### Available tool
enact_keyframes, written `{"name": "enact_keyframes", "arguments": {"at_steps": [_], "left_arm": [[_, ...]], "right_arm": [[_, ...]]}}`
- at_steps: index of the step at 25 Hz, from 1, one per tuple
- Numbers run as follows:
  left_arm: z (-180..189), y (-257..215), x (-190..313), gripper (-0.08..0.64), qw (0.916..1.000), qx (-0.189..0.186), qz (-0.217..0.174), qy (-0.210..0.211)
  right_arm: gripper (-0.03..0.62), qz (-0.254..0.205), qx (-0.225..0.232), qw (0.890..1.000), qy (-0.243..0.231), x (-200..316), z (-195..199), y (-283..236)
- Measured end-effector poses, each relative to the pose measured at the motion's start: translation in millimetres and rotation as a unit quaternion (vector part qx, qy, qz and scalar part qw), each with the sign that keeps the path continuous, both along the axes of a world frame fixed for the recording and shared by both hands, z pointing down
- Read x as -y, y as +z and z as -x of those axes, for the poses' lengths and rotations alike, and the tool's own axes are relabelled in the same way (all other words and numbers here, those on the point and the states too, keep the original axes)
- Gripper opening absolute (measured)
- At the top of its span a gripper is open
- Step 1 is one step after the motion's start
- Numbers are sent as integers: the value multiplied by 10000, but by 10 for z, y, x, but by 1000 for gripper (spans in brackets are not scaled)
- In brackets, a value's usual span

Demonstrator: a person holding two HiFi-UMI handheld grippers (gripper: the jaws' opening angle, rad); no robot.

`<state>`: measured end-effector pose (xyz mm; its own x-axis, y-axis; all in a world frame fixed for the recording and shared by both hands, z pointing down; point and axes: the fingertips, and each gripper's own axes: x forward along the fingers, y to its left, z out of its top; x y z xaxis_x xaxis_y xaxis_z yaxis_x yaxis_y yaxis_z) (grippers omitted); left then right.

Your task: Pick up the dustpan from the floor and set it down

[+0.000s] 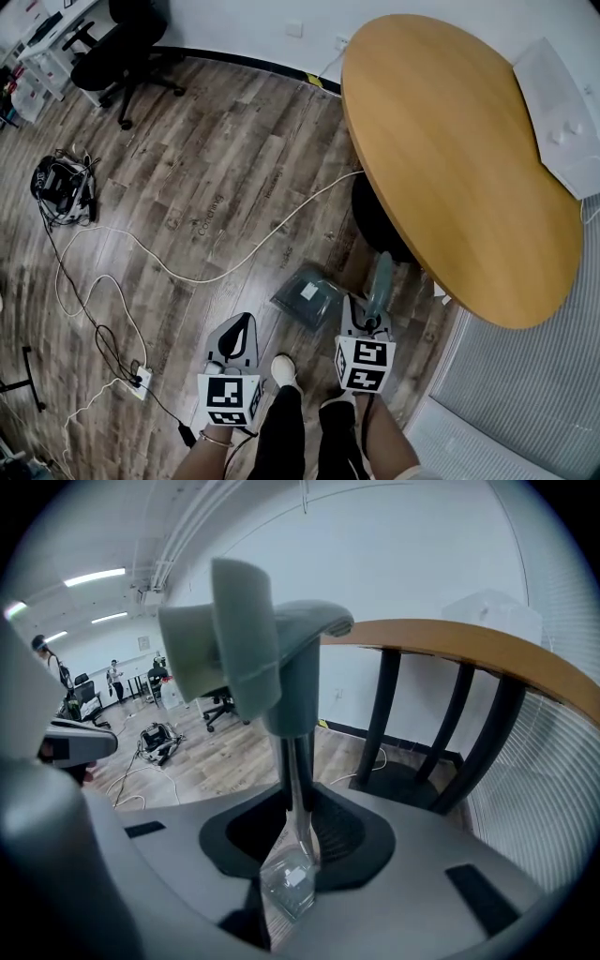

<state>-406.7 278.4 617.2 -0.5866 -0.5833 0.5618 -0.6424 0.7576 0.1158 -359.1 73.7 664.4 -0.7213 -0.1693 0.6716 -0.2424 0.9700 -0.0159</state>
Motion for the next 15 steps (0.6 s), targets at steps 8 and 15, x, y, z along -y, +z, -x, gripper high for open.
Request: {"name": "enact_keyframes", "arguments": {"at_steps": [8, 15], "left_arm": [[-55, 60, -35, 17, 10000, -9, 46, 50], [-88, 140, -13, 17, 9999, -99, 36, 52]], "right_arm": [[100, -52, -61, 9994, 346, 181, -79, 177], [100, -27, -61, 9985, 544, 336, -26, 249]]}}
